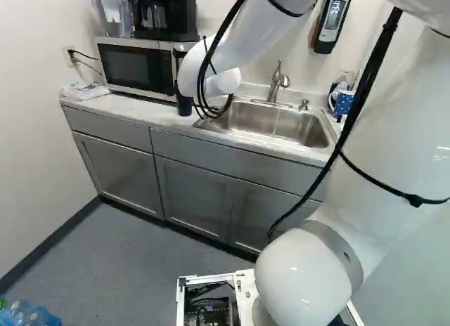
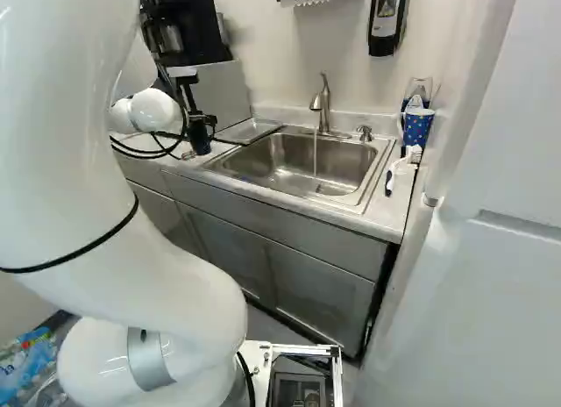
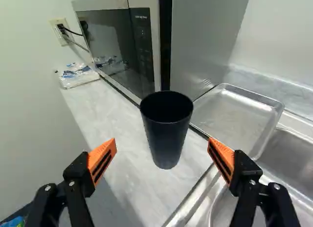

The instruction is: Rinse the cup and place it in the tray

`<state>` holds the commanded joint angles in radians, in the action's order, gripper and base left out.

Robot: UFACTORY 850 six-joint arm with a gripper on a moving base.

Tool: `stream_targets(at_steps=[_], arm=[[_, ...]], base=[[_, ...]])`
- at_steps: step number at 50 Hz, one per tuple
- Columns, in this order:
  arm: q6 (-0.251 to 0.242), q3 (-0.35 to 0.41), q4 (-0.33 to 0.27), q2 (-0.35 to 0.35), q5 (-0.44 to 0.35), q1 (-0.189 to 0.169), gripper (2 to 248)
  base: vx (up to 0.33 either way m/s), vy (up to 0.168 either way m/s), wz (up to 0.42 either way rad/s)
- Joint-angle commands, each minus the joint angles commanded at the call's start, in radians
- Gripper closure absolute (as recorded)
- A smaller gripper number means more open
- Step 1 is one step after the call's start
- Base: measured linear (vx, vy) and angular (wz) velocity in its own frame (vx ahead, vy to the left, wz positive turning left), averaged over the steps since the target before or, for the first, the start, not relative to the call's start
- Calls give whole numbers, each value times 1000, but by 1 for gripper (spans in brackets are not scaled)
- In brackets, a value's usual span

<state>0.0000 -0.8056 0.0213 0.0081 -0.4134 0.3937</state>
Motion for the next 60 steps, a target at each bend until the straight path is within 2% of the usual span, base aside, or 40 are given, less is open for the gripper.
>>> stream_targets(at_steps=[50, 60], arm=[[0, -14, 0, -121, -251, -9, 3], [0, -19, 0, -147, -273, -11, 3]], base=[[0, 0, 0], [0, 0, 0]])
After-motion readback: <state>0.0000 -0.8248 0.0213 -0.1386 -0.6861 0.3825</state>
